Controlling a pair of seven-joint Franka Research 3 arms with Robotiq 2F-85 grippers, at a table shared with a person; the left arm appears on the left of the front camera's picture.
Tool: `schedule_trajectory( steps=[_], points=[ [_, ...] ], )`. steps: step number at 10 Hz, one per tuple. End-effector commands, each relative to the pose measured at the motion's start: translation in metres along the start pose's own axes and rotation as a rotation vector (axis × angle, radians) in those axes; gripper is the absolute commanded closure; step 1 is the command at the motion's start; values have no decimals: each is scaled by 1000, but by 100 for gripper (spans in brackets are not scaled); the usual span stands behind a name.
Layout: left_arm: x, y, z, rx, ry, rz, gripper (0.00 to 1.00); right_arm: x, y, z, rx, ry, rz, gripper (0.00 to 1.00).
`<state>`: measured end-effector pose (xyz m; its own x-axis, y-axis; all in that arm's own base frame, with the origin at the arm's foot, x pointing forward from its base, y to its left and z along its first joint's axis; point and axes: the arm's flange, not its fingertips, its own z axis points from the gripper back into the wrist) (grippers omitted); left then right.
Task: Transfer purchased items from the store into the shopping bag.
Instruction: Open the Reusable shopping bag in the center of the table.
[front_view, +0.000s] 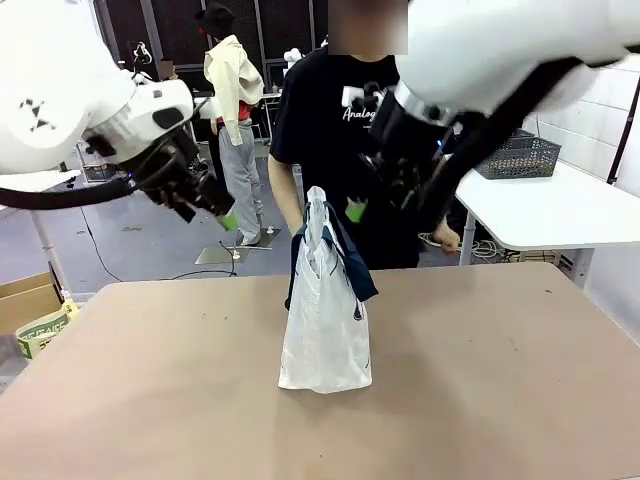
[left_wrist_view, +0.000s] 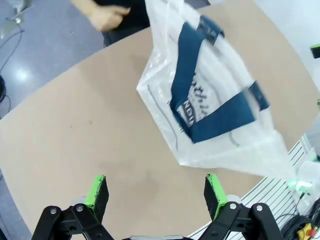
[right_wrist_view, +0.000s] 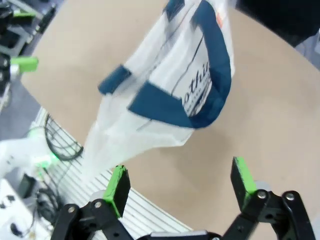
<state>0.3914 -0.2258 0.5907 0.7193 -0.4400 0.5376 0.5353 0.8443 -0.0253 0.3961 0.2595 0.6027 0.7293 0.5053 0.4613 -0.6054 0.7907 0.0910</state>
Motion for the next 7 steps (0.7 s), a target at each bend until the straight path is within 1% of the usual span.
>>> schedule_trajectory(
  steps=[1, 2, 3, 4, 6, 7],
  points=[
    [19, -15, 4, -19, -13, 22, 0, 26, 3, -1, -14, 0, -50, 0],
    [27, -23, 3, -17, -16, -9, 0, 37, 1, 0, -24, 6, -54, 0],
    [11, -10, 5, -11, -14, 9, 0, 27, -4, -6, -54, -4, 5, 0],
    [11, -10, 5, -11, -14, 9, 0, 27, 0, 4, -5, -21, -32, 0],
    [11, -10, 5, -11, -14, 9, 0, 27, 0, 4, -5, -21, -32, 0],
    [17, -15, 3, -7, -16, 4, 0, 33, 0, 2, -18, -20, -24, 0]
  ],
)
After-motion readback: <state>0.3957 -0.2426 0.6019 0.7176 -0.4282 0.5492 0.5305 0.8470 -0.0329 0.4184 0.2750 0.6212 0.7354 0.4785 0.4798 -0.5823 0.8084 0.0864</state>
